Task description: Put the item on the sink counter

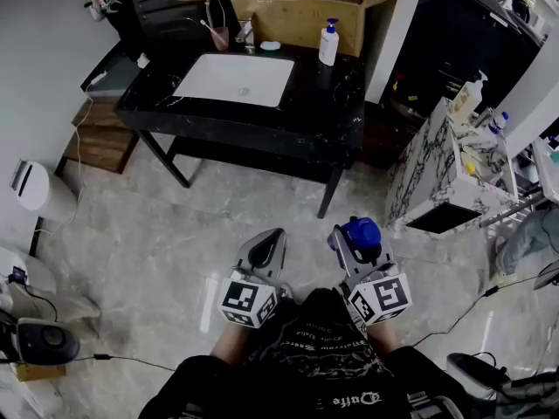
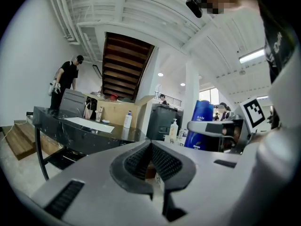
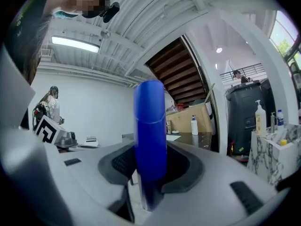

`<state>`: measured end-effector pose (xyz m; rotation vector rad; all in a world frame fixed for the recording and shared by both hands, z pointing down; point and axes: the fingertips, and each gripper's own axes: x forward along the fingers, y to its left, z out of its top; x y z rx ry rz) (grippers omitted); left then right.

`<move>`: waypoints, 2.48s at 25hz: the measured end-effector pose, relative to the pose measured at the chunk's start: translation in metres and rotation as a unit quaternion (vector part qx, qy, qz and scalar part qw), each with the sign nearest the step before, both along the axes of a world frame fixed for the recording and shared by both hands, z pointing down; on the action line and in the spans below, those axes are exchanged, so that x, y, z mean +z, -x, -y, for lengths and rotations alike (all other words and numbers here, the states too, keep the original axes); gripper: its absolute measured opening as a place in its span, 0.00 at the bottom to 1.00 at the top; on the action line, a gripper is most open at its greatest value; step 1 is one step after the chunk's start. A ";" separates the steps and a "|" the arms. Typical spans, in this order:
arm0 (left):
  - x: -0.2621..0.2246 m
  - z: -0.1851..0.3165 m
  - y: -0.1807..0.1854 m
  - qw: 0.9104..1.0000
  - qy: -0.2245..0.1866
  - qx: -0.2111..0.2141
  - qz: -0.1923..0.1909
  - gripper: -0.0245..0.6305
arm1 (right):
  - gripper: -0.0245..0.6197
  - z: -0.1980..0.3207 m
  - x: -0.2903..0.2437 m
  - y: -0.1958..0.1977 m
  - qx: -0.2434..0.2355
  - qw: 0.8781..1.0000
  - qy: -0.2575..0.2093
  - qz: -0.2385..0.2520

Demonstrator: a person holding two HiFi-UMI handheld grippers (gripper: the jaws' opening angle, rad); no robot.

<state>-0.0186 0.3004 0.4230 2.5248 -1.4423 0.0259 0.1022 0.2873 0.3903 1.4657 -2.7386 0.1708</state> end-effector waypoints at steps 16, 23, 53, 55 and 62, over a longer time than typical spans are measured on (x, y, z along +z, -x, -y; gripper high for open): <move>0.027 0.022 0.020 0.999 0.036 -0.009 0.005 0.05 | 0.26 0.038 0.017 0.014 -0.003 1.000 0.021 0.001; 0.031 0.063 0.016 0.999 0.037 -0.027 0.011 0.05 | 0.26 0.082 0.026 0.011 -0.027 0.999 0.027 -0.003; 0.023 0.299 -0.049 0.995 0.034 -0.097 0.014 0.05 | 0.26 0.322 0.023 -0.030 -0.139 0.989 0.039 0.006; 0.026 0.307 -0.049 0.995 0.036 -0.094 0.013 0.05 | 0.26 0.330 0.022 -0.031 -0.142 0.989 0.046 0.015; 0.030 0.353 -0.042 0.997 0.034 -0.066 0.025 0.05 | 0.26 0.365 0.028 -0.034 -0.105 0.993 0.051 0.012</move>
